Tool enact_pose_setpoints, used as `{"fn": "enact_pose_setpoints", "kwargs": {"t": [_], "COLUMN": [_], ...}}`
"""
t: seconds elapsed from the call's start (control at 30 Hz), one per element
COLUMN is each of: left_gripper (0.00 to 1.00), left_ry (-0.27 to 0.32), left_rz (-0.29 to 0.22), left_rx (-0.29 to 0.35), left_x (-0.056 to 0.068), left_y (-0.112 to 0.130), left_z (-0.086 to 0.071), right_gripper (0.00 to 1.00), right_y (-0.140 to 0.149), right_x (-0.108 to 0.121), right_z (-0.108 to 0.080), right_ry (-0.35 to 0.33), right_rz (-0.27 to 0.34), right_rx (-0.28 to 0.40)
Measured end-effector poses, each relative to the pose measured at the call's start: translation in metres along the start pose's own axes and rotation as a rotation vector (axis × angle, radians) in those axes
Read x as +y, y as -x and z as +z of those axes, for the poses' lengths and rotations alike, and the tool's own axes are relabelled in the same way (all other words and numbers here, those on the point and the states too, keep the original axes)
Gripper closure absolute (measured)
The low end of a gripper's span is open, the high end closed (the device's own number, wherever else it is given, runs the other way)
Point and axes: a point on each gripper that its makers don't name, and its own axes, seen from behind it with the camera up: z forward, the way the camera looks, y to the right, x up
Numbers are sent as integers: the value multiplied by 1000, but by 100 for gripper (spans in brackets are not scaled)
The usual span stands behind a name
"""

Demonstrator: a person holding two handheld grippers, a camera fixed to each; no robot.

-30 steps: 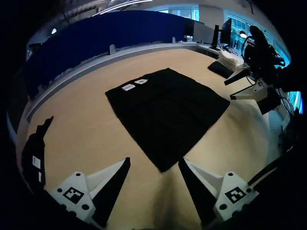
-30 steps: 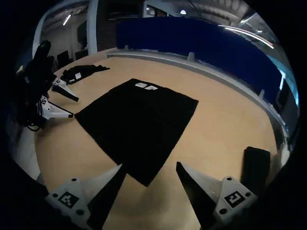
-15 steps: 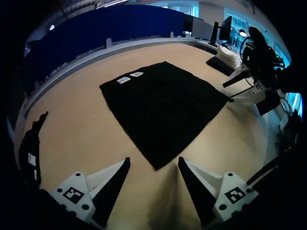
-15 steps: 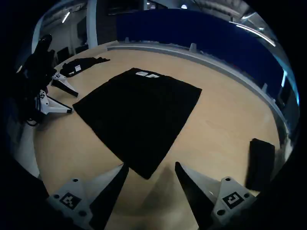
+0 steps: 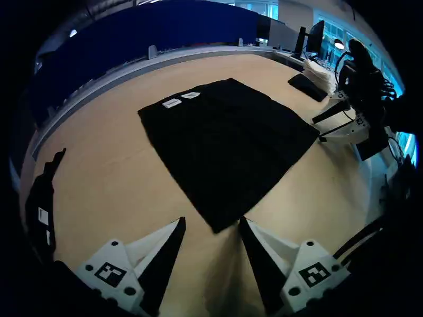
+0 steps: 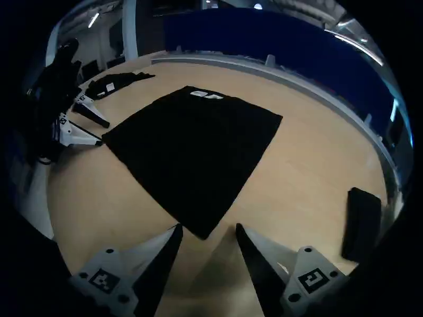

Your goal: Fold towel

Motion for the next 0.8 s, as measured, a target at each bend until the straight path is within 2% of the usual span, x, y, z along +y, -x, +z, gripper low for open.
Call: {"fn": "enact_pose_setpoints", "kwargs": {"t": [0.1,0.33,0.6,0.8], "left_gripper": [34,42,48,63], "left_ry": [-11,-10,-13,-8], "left_rz": [6,14,19,32], "left_rx": [-8,-22,-32,-40], "left_x": [-2,2,7,13], "left_y": [0,1,1,1], "left_z": [0,-1,-1,-1], "right_gripper": [25,33,63,79], "right_y": [1,0,-2,-3], "right_x": [-1,-3,0,3], "right_z": [0,1,3,5], "right_ry": [-5,-15,-12,-14], "right_rz": [-1,1,18,37], "right_rx": [-1,-1,-1,-1]}}
